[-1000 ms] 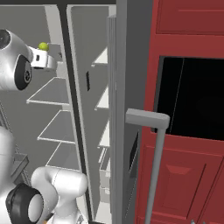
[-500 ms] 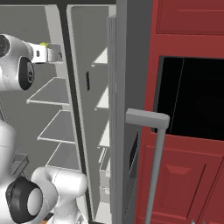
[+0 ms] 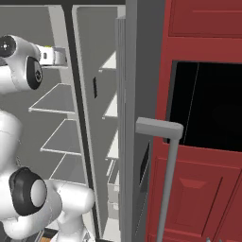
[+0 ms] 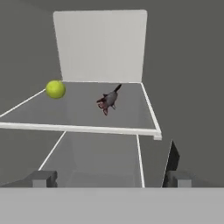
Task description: There's a fish in the fridge that needs to be moved to the freezer for freezing. Pick up the fish from the fridge, place it on any shelf in the freezer, and close the fridge and freezer doors when done.
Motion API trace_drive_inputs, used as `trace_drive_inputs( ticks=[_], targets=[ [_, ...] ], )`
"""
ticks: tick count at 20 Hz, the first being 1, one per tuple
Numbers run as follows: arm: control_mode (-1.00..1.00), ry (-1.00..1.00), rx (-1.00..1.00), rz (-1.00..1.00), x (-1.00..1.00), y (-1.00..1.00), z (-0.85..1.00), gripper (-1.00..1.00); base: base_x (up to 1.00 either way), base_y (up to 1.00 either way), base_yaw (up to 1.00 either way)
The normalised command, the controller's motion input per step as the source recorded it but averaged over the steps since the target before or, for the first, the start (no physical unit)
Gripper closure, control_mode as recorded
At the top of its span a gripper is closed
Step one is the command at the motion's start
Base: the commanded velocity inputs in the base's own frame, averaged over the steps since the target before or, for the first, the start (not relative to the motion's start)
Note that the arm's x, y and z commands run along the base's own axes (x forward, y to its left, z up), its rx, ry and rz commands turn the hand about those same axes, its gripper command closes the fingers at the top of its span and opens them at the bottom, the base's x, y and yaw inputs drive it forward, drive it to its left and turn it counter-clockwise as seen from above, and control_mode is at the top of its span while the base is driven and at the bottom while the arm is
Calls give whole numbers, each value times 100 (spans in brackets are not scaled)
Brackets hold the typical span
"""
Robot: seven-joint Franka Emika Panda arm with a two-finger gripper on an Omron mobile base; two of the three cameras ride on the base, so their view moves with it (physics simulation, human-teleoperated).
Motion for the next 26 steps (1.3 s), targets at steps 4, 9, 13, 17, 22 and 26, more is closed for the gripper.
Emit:
trace_drive_inputs(
  ticks=[4,9,13,17,22,26],
  targets=[
    [-100,12,0,0,27,0,9,-100,0,0,0],
    [-100,0,0,0,37,2,-2,-100,0,0,0],
    [-100,0,0,0,42,0,-9,-100,0,0,0],
    [-100,1,0,0,44,0,-22,-100,0,0,0],
    [-100,0,0,-3,43,11,-26,-100,0,0,0],
    [-100,3,0,-8,51,22,-9,-100,0,0,0]
  ],
)
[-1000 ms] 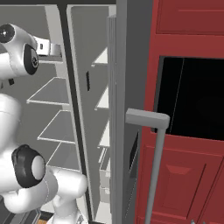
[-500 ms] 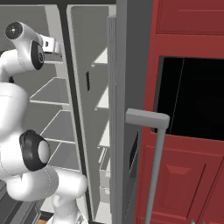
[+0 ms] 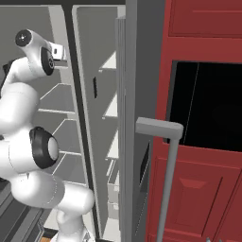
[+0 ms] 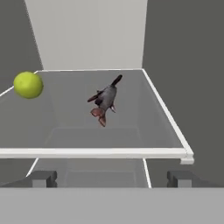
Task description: There's a fish in the fridge that needs to be moved to the freezer for freezing. Pick up the fish from the fridge, place it on any shelf in the freezer, and close the fridge and freezer doors when done.
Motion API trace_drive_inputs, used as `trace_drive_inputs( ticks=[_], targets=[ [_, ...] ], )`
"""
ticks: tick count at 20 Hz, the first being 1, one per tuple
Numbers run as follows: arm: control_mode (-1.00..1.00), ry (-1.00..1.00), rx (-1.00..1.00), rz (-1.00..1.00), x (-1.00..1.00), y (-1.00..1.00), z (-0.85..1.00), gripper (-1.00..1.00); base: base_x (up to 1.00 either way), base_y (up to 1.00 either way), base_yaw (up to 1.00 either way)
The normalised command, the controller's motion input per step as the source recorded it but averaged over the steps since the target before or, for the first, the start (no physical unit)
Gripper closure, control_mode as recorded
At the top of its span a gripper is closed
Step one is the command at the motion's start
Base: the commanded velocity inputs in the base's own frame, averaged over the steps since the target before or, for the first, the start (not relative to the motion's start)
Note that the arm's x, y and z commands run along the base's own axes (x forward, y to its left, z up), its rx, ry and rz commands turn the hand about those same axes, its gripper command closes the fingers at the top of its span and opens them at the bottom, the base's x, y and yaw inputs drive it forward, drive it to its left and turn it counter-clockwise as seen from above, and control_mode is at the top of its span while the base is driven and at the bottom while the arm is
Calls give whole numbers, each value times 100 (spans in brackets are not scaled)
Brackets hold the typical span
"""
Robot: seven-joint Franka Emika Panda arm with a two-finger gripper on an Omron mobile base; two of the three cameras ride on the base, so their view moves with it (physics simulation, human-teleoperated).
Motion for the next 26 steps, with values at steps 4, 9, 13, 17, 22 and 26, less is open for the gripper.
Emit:
trace_drive_inputs(
  ticks=[4,9,13,17,22,26],
  targets=[
    [-100,9,0,-7,51,8,-9,-100,0,0,0],
    [-100,15,0,-1,45,0,-4,-100,0,0,0],
    [-100,12,0,0,45,1,-7,-100,0,0,0],
    [-100,1,0,0,35,1,-18,-100,0,0,0],
    [-100,0,0,0,36,7,-35,-100,0,0,0],
    [-100,0,0,0,45,12,-25,-100,0,0,0]
  ],
)
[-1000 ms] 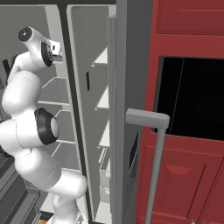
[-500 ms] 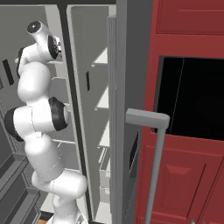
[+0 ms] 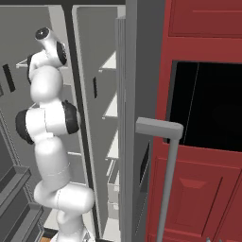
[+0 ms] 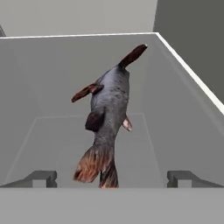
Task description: There's a fish in the fridge that needs to be moved to the freezer for freezing. Pick up the fish from the fridge, place it on any shelf in the freezer, and close the fridge and freezer doors when done.
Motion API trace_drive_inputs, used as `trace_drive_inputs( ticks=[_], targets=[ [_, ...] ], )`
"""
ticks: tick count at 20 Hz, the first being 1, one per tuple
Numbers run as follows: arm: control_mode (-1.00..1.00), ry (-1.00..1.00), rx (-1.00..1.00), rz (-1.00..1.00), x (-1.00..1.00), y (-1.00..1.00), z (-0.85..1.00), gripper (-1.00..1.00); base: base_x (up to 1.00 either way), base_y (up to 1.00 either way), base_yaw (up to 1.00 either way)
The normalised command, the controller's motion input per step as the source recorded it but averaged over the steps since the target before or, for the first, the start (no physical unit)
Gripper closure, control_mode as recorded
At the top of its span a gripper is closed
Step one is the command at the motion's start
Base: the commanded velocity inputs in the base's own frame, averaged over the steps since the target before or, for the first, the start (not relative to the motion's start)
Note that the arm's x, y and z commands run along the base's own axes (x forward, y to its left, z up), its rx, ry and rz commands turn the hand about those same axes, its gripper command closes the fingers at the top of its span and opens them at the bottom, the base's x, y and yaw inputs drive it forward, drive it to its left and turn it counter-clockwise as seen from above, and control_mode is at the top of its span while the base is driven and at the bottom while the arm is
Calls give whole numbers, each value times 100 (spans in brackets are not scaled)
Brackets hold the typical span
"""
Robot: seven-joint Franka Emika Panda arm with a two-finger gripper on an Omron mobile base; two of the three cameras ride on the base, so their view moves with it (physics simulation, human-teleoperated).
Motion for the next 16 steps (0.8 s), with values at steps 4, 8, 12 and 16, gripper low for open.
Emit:
trace_drive_inputs(
  ticks=[4,8,12,16],
  targets=[
    [-100,0,0,0,49,6,-6,-100,0,0,0],
    [-100,2,0,0,46,3,-1,-100,0,0,0],
    [-100,5,0,0,48,0,-13,-100,0,0,0],
    [-100,1,0,0,44,0,-19,-100,0,0,0]
  ],
)
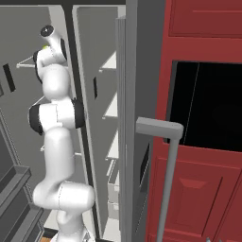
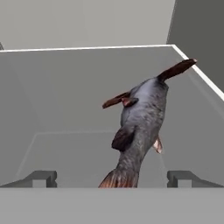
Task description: There's a fish in the fridge that needs to be moved to the freezer for freezing. Pick up the fish from the fridge, place it on any shelf in the freezer, and close the fridge and freezer doors when done.
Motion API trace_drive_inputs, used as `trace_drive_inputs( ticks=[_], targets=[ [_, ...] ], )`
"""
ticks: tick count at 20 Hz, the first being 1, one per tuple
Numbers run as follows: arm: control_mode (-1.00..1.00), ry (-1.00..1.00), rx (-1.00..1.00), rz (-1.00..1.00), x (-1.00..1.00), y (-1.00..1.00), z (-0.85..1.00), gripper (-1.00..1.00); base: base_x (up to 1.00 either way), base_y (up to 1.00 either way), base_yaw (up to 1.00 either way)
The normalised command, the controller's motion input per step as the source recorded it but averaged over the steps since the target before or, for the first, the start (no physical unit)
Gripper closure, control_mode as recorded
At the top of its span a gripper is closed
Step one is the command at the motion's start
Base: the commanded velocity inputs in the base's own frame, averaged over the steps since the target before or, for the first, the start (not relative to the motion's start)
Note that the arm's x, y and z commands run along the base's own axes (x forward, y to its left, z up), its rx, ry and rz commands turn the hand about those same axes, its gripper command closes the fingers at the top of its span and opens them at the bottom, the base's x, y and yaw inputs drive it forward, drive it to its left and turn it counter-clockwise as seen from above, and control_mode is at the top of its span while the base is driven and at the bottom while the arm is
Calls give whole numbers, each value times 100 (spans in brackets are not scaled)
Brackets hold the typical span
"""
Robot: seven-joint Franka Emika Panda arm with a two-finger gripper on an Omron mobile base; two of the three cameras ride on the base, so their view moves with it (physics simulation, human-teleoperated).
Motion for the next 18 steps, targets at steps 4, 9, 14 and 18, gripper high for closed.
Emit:
trace_drive_inputs(
  ticks=[4,9,14,18],
  targets=[
    [-100,0,0,0,41,15,-42,100,0,0,0],
    [-100,-1,0,0,48,0,-38,100,0,0,0],
    [-100,-4,0,0,40,0,-26,100,0,0,0],
    [-100,0,0,0,12,0,-27,100,0,0,0]
  ],
)
